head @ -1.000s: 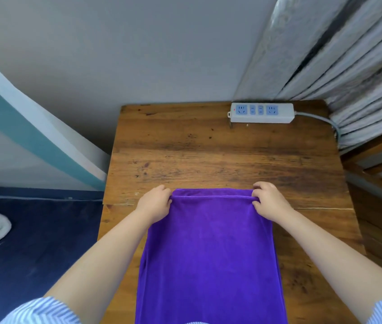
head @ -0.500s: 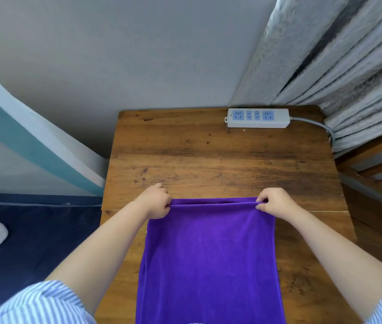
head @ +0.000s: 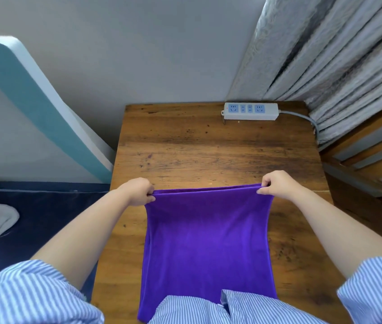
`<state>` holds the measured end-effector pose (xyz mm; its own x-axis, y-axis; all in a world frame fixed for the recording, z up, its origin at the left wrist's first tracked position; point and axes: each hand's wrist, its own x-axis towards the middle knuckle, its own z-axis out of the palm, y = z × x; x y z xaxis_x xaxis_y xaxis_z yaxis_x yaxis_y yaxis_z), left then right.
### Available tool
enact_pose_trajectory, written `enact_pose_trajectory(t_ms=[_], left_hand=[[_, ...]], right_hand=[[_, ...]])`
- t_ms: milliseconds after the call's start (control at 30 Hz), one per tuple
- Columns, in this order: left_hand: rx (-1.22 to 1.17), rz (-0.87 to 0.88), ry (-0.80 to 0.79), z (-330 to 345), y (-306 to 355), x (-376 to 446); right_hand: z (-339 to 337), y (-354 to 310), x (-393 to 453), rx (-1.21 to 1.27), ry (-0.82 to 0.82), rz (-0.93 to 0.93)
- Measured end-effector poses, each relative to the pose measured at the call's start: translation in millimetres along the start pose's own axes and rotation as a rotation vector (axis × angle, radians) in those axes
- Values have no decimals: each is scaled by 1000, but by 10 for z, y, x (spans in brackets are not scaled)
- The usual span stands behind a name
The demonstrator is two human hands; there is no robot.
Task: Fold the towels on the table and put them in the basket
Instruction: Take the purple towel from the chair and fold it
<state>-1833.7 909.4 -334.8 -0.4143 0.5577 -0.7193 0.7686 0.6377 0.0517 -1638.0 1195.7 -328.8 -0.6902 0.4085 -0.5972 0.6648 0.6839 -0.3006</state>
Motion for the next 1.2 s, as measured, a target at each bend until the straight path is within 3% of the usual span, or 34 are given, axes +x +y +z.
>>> enact_pose_trajectory(t_ms=[200,633,1000,1133,1200], left_hand=[[-154,-99,233,84,21,-258],[-264,-165,478,278,176,-683],[-321,-204,517,342,127,-840],[-342,-174,537,286,167,-870],[-239,-135,499,209,179,-901]], right_hand=[[-16,-27,-219,-68,23,-59],[-79,35,-591,-89,106,-129],[-24,162,-680,168,87,-191],[-42,150,-665,-75,117,-243],[-89,136,-646,-156,147,-238]])
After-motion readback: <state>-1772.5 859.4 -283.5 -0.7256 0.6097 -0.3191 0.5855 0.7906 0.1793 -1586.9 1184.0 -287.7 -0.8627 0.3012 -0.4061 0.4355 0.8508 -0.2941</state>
